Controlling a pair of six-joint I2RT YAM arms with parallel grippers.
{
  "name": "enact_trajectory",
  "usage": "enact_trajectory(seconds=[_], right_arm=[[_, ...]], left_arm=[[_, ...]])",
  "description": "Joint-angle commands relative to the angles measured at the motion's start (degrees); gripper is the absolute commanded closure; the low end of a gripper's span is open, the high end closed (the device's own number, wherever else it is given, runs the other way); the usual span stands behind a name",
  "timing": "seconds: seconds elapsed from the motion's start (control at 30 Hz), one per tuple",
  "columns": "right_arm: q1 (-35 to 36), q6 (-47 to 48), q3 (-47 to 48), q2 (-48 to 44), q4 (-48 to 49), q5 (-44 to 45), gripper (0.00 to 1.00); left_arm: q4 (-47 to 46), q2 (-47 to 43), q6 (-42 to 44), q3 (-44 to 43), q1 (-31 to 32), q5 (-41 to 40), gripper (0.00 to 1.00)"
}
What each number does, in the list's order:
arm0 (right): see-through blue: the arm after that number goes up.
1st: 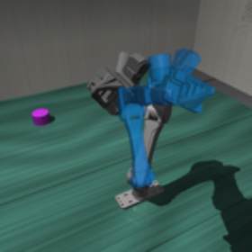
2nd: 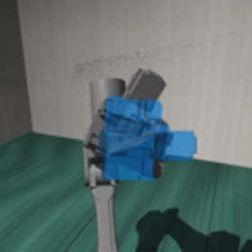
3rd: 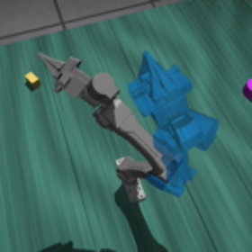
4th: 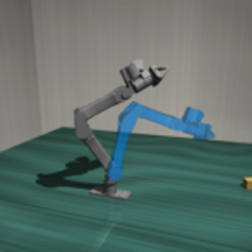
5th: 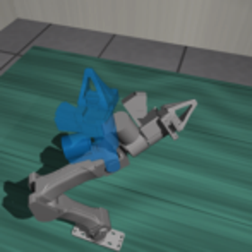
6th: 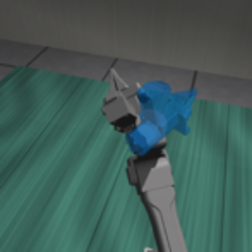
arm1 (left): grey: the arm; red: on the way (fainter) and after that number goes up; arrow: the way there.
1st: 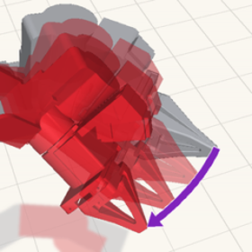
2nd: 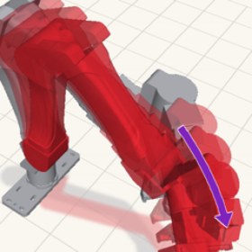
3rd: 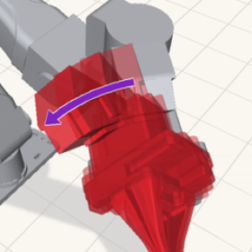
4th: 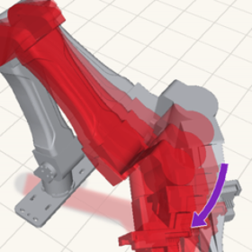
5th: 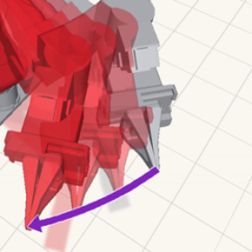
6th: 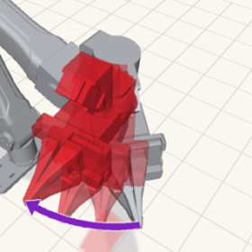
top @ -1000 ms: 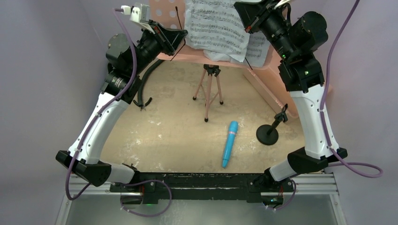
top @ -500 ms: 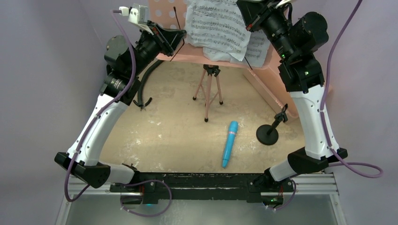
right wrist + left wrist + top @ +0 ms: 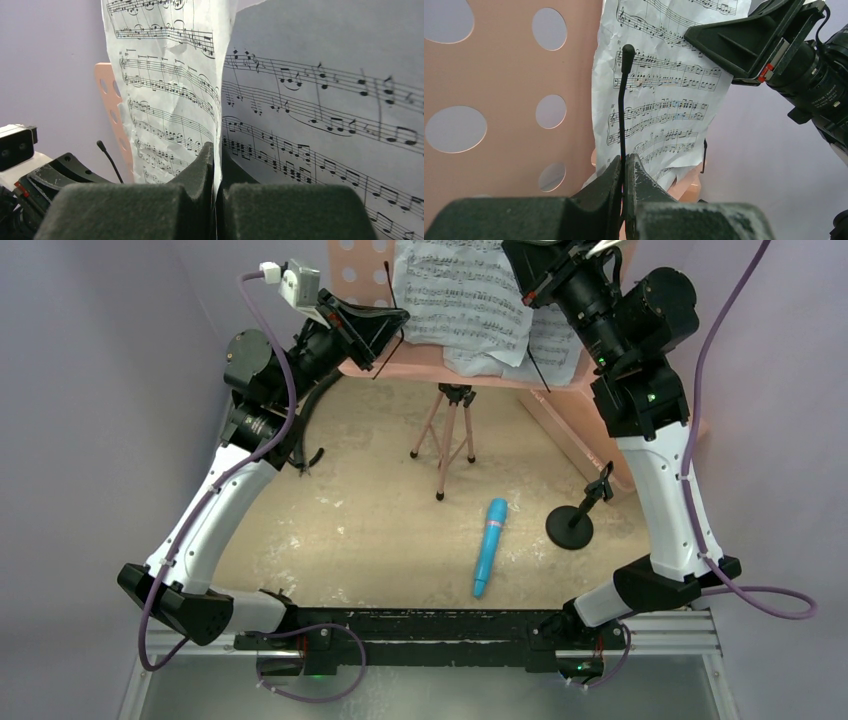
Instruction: Set up the instrument practice props
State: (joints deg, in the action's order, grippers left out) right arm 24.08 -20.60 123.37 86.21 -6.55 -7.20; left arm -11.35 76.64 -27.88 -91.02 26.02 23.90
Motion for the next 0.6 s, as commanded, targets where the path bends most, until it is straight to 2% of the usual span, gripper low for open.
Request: enact_trajectory(seconds=[0.0, 0.57], right_arm=[[0.6, -0.3, 0.3, 0.0, 2.1, -1.4, 1.00], [4.7, -0.9, 0.4, 2.8, 2.4, -4.4, 1.00]], left_arm=[[-6.8, -2.4, 0.9, -1.2, 0.3, -1.9, 1.00], [-2.6, -3.7, 2.9, 0.1, 0.3, -7.5, 1.00]])
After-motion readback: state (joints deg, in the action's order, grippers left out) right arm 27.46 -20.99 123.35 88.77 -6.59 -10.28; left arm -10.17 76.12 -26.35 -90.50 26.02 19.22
